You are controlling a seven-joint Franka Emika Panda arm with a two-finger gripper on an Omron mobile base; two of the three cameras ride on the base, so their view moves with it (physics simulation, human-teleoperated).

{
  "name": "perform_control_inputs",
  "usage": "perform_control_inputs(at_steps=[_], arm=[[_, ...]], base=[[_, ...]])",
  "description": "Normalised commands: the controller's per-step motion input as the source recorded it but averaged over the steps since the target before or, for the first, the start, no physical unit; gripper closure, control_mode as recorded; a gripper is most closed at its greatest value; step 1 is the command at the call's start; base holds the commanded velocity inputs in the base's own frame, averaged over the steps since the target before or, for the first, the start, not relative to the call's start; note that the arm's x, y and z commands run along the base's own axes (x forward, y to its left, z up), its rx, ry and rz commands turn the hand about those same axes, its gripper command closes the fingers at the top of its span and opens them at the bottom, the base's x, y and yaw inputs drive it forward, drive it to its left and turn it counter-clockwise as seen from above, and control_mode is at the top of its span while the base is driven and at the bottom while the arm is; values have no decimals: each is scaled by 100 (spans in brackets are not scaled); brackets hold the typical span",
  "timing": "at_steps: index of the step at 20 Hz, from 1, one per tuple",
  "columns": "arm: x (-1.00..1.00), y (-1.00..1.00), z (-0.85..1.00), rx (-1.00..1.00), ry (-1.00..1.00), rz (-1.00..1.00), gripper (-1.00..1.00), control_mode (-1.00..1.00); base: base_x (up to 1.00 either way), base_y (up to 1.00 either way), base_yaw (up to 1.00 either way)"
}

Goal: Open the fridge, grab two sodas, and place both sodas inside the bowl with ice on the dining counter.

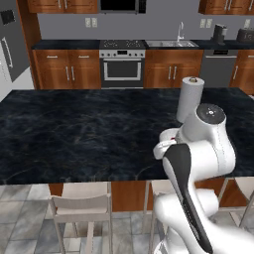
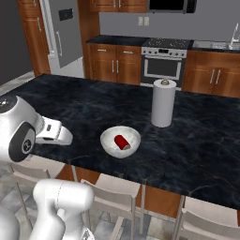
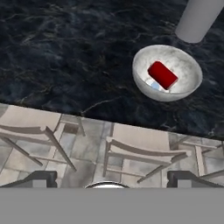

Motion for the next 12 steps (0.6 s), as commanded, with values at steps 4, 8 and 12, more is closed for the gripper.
perform_control_inputs(at_steps=[4, 8, 12], arm=[[-25, -21, -1, 1, -4, -2, -100, -100], [-35, -46, 0, 5, -5, 0, -100, -100], [-16, -14, 0, 2, -2, 0, -100, 100]], base=[[0, 0, 0], [0, 0, 0], [-17, 0, 0]])
